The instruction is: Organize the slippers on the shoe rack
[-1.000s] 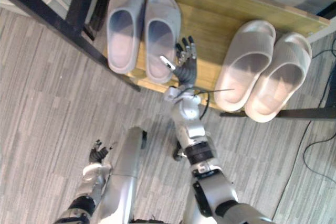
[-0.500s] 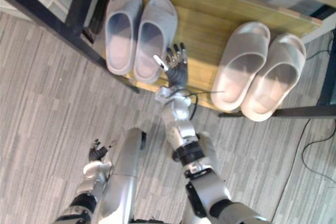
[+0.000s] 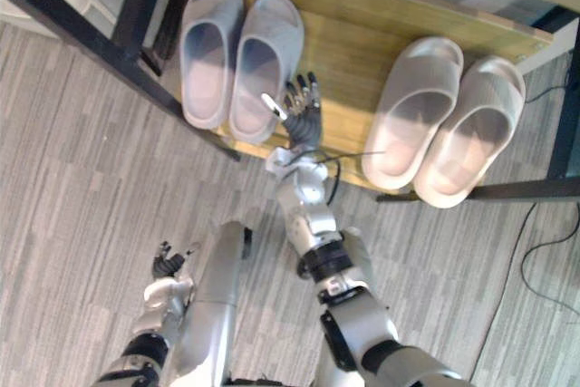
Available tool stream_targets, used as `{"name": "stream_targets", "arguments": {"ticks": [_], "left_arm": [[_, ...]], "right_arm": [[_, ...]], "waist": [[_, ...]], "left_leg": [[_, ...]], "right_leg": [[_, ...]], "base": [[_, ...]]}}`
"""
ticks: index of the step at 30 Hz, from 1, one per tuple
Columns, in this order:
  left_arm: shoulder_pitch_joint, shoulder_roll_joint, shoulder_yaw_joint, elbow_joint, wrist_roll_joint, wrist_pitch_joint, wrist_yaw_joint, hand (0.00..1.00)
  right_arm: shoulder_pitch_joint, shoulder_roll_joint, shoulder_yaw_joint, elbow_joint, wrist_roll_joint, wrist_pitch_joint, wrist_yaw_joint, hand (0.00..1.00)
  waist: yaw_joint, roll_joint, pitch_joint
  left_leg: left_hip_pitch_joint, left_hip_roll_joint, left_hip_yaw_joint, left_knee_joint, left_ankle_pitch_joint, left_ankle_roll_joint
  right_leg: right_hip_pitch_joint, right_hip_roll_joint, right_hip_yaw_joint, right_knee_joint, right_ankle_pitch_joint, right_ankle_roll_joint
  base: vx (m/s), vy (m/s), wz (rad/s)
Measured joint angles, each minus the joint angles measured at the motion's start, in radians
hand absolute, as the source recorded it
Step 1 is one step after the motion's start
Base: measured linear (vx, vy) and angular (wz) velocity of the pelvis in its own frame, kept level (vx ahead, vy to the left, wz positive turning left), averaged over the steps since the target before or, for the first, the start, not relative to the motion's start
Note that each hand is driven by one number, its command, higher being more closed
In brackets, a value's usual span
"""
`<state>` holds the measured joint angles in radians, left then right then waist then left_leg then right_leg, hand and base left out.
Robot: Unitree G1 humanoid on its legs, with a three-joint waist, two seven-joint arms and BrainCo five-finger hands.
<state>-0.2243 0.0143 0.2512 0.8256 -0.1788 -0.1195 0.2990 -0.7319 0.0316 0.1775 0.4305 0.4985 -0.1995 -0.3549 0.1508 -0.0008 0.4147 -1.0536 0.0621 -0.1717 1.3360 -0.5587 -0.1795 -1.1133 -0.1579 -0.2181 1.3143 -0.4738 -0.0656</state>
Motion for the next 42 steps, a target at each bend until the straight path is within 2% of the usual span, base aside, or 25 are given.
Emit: {"name": "stream_targets", "arguments": {"ticks": [2, 6, 13, 14, 17, 20, 22, 24, 28, 30, 32, 35, 37, 42], "left_arm": [[0.001, -0.002, 0.002, 0.001, 0.000, 0.000, -0.006, 0.00], [0.002, -0.002, 0.006, 0.000, 0.000, 0.000, -0.023, 0.00], [0.022, 0.002, 0.027, -0.003, -0.001, 0.000, -0.048, 0.00], [0.036, 0.004, 0.027, -0.012, -0.001, -0.001, -0.049, 0.00], [0.047, 0.008, 0.024, -0.013, 0.001, -0.002, -0.063, 0.00], [0.081, 0.001, -0.018, -0.019, 0.007, -0.004, -0.090, 0.00], [0.106, 0.009, -0.056, -0.019, 0.038, -0.004, -0.110, 0.00], [0.146, 0.018, -0.085, -0.012, 0.058, -0.004, -0.115, 0.00], [0.204, 0.030, -0.178, 0.000, 0.095, -0.005, -0.153, 0.00], [0.209, 0.033, -0.237, 0.038, 0.119, -0.003, -0.173, 0.00], [0.217, 0.037, -0.280, 0.079, 0.140, -0.003, -0.195, 0.00], [0.229, 0.037, -0.321, 0.116, 0.152, -0.002, -0.211, 0.00], [0.243, 0.040, -0.329, 0.129, 0.159, -0.002, -0.216, 0.00], [0.257, 0.054, -0.361, 0.149, 0.183, -0.001, -0.217, 0.00]], "right_arm": [[0.033, -0.008, -0.002, -0.021, -0.032, 0.026, 0.000, 0.00], [0.109, -0.017, -0.020, -0.064, -0.081, 0.043, -0.002, 0.00], [0.243, -0.043, -0.059, -0.203, -0.217, 0.054, -0.007, 0.00], [0.277, -0.046, -0.058, -0.243, -0.235, 0.054, -0.007, 0.00], [0.379, -0.053, -0.054, -0.325, -0.310, 0.054, 0.012, 0.00], [0.483, -0.067, -0.049, -0.389, -0.361, 0.053, 0.044, 0.00], [0.572, -0.080, -0.043, -0.420, -0.393, 0.051, 0.083, 0.00], [0.660, -0.082, -0.042, -0.420, -0.418, 0.051, 0.117, 0.00], [0.799, -0.108, -0.034, -0.416, -0.432, 0.051, 0.184, 0.00], [0.865, -0.120, -0.037, -0.396, -0.460, 0.051, 0.225, 0.00], [0.891, -0.120, -0.043, -0.277, -0.465, 0.046, 0.257, 0.00], [0.901, -0.121, -0.058, -0.107, -0.502, 0.055, 0.279, 0.00], [0.910, -0.121, -0.067, 0.013, -0.532, 0.062, 0.291, 0.00], [0.910, -0.120, -0.126, 0.227, -0.572, 0.080, 0.293, 0.00]], "waist": [[0.000, 0.001, 0.002], [-0.004, 0.000, 0.014], [-0.025, -0.005, 0.030], [-0.035, -0.008, 0.035], [-0.041, -0.011, 0.037], [-0.049, -0.015, 0.033], [-0.060, -0.025, 0.016], [-0.071, -0.037, -0.030], [-0.091, -0.041, -0.106], [-0.096, -0.043, -0.142], [-0.111, -0.049, -0.184], [-0.122, -0.040, -0.225], [-0.129, -0.028, -0.250], [-0.142, 0.010, -0.281]], "left_leg": [[0.024, 0.003, 0.003, -0.013, 0.001, 0.000], [0.066, 0.007, 0.008, -0.036, 0.003, 0.003], [0.149, 0.018, 0.026, -0.080, 0.006, 0.011], [0.183, 0.021, 0.029, -0.100, 0.007, 0.012], [0.272, 0.034, 0.044, -0.166, 0.018, 0.020], [0.372, 0.043, 0.066, -0.262, 0.041, 0.028], [0.457, 0.047, 0.086, -0.363, 0.073, 0.035], [0.534, 0.049, 0.109, -0.463, 0.104, 0.043], [0.673, 0.048, 0.151, -0.630, 0.159, 0.058], [0.758, 0.042, 0.170, -0.741, 0.199, 0.068], [0.840, 0.031, 0.188, -0.858, 0.245, 0.075], [0.921, 0.024, 0.194, -0.984, 0.300, 0.082], [0.977, 0.023, 0.200, -1.080, 0.343, 0.087], [1.061, 0.019, 0.213, -1.197, 0.398, 0.099]], "right_leg": [[0.023, 0.002, -0.001, -0.012, 0.000, 0.000], [0.065, 0.005, -0.001, -0.034, 0.002, 0.002], [0.144, 0.014, 0.004, -0.078, 0.009, 0.007], [0.177, 0.020, 0.005, -0.097, 0.011, 0.010], [0.259, 0.033, 0.008, -0.158, 0.020, 0.019], [0.353, 0.036, 0.006, -0.247, 0.048, 0.012], [0.433, 0.039, 0.003, -0.337, 0.078, 0.014], [0.503, 0.041, 0.001, -0.426, 0.111, 0.011], [0.629, 0.045, 0.002, -0.577, 0.161, 0.037], [0.702, 0.049, 0.008, -0.673, 0.195, 0.048], [0.769, 0.052, 0.016, -0.766, 0.233, 0.057], [0.839, 0.061, 0.017, -0.882, 0.282, 0.066], [0.893, 0.072, 0.020, -0.976, 0.328, 0.071], [1.000, 0.093, 0.030, -1.153, 0.423, 0.083]], "base": [[0.00, 0.000, 0.00], [0.01, -0.001, -0.01], [0.02, 0.000, -0.03], [0.03, -0.008, -0.05], [0.06, -0.014, -0.08], [0.09, 0.016, -0.09], [0.13, 0.032, -0.02], [0.20, 0.061, -0.04], [0.16, 0.072, -0.08], [0.14, 0.073, -0.09], [0.11, 0.070, -0.09], [0.10, 0.062, -0.04], [0.09, 0.059, -0.07], [0.03, 0.057, -0.06]]}}
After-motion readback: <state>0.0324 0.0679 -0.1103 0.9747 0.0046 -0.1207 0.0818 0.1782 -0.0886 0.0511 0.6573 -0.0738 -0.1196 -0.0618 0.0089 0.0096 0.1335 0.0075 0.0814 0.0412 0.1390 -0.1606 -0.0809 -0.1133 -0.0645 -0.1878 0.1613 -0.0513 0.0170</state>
